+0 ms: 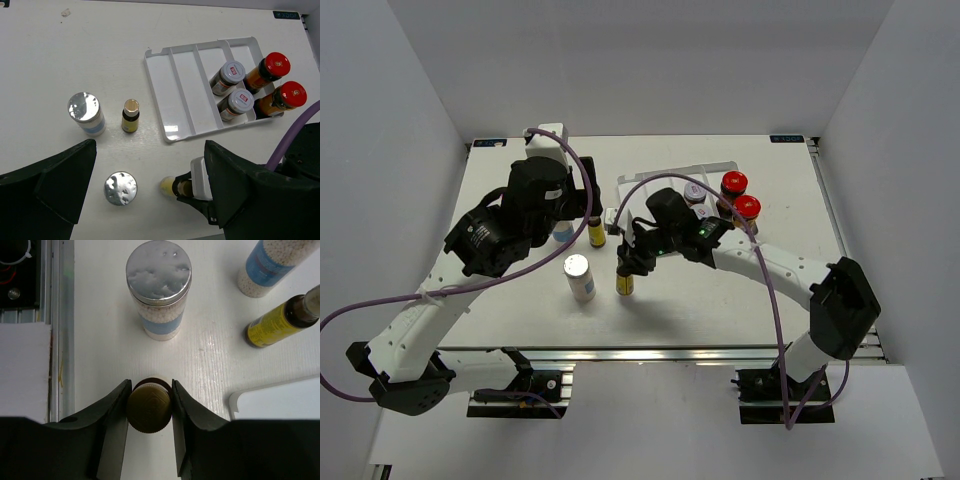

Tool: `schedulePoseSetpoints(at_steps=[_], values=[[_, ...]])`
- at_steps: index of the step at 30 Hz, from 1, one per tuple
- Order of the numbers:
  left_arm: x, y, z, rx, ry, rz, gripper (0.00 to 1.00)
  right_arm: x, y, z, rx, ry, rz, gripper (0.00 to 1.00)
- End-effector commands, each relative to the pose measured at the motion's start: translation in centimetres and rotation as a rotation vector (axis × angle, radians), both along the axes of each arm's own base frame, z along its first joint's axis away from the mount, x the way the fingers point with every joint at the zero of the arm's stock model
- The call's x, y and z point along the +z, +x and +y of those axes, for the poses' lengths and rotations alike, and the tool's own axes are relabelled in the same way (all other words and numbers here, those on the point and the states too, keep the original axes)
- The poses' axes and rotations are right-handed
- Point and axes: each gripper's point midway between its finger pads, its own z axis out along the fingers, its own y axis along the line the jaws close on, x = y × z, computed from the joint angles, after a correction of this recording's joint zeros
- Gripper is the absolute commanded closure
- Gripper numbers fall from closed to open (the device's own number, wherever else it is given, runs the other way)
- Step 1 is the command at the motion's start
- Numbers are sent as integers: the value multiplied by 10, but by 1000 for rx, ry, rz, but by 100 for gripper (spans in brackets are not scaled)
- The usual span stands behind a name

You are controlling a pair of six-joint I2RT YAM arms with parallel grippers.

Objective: Organize the condiment bottles

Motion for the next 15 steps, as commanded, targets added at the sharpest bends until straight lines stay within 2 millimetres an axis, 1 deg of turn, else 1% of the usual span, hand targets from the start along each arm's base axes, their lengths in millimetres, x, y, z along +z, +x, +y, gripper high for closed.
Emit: schedulePoseSetpoints(at_steps=[1, 2, 3, 4, 6, 7, 9, 10, 12, 13, 14, 15], values=[[8, -5, 8, 20, -23, -24, 2, 54, 18, 5, -48, 113, -78, 100], [7, -5, 8, 20, -23, -24, 2, 54, 22, 5, -61, 109, -73, 100], [7, -5, 9, 21, -22, -23, 2, 60, 27, 5, -73, 116, -81, 100], [7, -5, 9, 23, -22, -25, 2, 61, 34, 3, -92, 117, -83, 100], [7, -5, 9, 24, -19, -24, 2, 67, 43, 3, -109, 125, -92, 100], [7, -5, 9, 25, -19, -25, 2, 69, 50, 0, -125, 126, -93, 100], [7, -4, 8, 23, -19, -25, 2, 70, 58, -2, -143, 121, -89, 100], [6, -3, 8, 26, -15, -23, 2, 76, 66, -4, -159, 131, -98, 100], [5, -3, 7, 24, -13, -23, 2, 77, 76, -6, -180, 127, -98, 100], [5, -2, 7, 25, -12, -22, 2, 82, 84, -9, -200, 136, -106, 100], [6, -2, 7, 24, -15, -26, 2, 79, 91, -9, -214, 129, -105, 100], [5, -2, 7, 24, -13, -25, 2, 81, 97, -11, -231, 129, -110, 100]])
